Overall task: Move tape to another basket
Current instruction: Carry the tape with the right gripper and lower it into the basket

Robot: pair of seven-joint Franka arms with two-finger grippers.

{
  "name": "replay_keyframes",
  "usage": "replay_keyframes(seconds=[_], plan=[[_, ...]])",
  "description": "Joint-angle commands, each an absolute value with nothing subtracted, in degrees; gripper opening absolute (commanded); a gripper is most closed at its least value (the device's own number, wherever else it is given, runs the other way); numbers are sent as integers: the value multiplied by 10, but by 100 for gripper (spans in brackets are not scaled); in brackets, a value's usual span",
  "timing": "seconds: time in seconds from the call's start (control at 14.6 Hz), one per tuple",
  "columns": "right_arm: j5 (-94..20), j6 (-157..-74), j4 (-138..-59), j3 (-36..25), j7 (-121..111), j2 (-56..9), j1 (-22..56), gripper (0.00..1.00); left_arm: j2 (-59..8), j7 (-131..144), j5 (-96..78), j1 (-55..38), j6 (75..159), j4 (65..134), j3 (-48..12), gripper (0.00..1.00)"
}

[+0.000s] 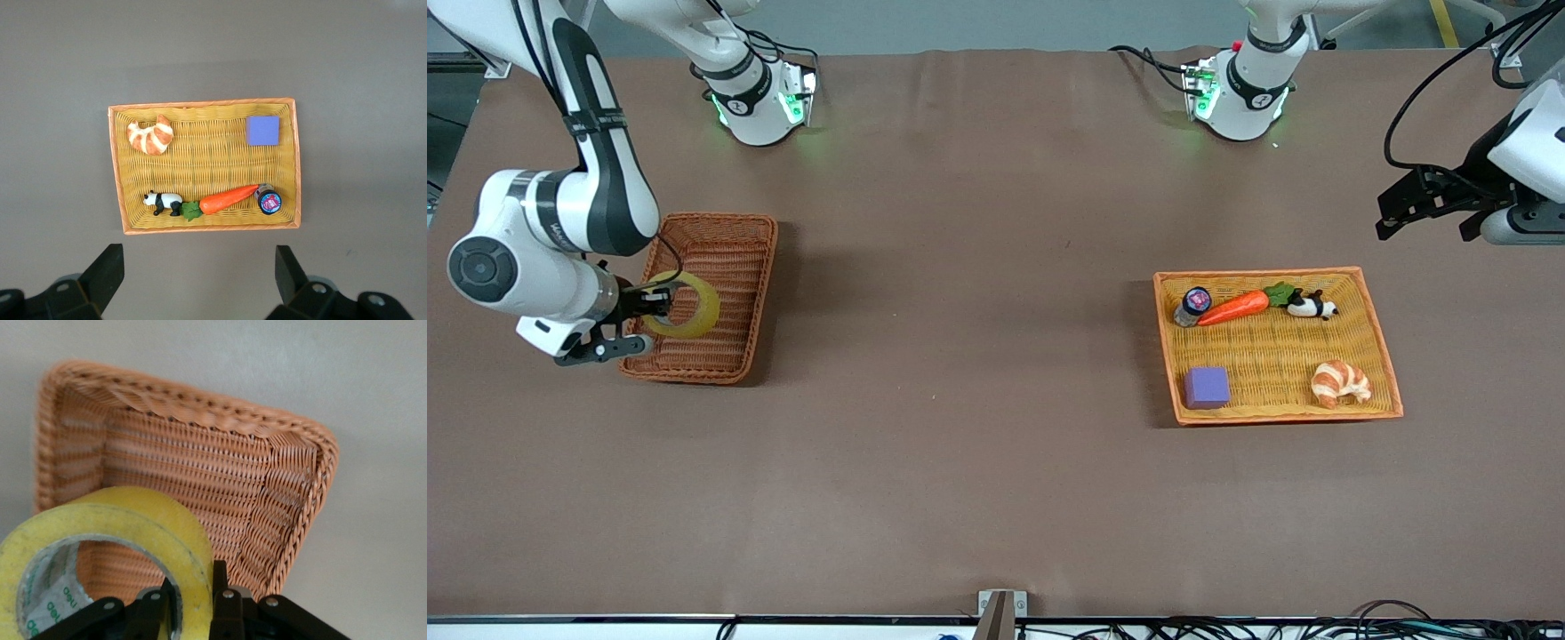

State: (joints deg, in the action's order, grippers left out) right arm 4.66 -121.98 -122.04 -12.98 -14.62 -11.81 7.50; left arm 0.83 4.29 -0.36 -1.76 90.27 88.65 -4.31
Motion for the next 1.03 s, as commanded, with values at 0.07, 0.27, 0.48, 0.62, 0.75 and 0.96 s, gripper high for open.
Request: replay_keyframes(seconds=[0.07,0.27,0.48,0.62,0.75,0.96], plan=[[39,-1356,-1354,-149,-171,-78,82,2,17,36,4,-17,911,888,-42,100],[40,-1403,-1390,-149,-171,-83,83,3,8,37,5,-18,911,882,-42,100],[40,-1426,-1399,-149,-181,-91,83,52,8,38,5,-19,911,881,-42,100],[40,-1419,-1390,-148,-178,-90,82,100,7,38,6,-19,911,881,-42,100],[39,-1396,-1355,-145,-174,-82,90,100,7,39,6,-20,911,881,-42,100],[38,-1238,-1222,-138,-136,-69,95,100,7,40,6,-20,911,882,-43,100]])
